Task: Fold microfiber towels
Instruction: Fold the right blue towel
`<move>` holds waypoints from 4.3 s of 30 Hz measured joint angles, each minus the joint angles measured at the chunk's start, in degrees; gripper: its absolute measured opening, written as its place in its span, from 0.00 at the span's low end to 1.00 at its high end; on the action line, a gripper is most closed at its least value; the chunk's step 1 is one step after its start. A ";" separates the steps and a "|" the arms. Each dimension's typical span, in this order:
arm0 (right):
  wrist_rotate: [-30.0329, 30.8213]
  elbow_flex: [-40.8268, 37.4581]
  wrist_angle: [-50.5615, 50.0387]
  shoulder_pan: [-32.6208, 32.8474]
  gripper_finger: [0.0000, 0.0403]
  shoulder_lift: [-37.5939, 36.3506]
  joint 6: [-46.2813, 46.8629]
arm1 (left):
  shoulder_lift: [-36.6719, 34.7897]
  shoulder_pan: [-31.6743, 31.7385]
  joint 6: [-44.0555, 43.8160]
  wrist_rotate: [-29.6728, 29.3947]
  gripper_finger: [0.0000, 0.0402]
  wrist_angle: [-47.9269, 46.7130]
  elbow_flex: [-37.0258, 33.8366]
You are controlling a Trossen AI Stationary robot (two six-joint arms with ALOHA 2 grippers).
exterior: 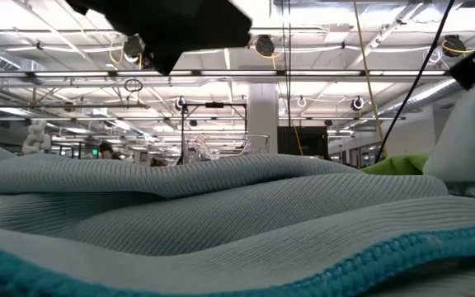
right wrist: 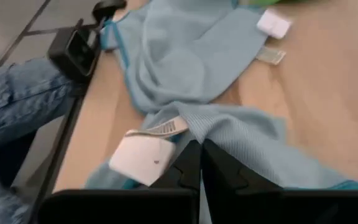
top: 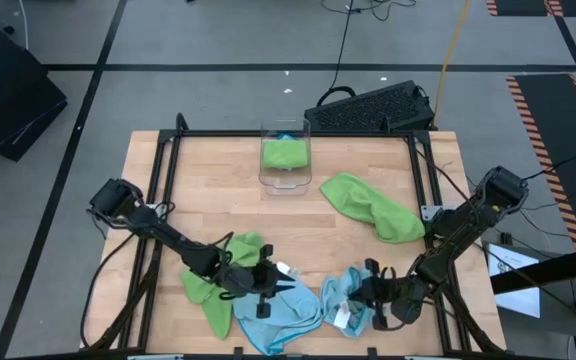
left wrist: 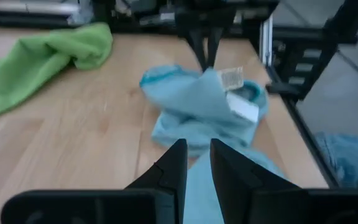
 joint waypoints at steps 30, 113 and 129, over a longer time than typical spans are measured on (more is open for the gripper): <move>16.93 0.02 7.61 -2.27 0.02 -2.33 -5.10 | 19.19 1.51 3.59 -10.62 0.68 -4.42 25.53; 19.96 0.01 17.15 3.69 0.37 -2.36 -19.94 | 14.68 3.55 7.98 6.77 0.01 -15.07 25.57; 19.59 -0.83 8.97 6.74 0.64 -2.35 -26.68 | 11.37 1.63 9.29 12.24 0.03 -18.57 25.46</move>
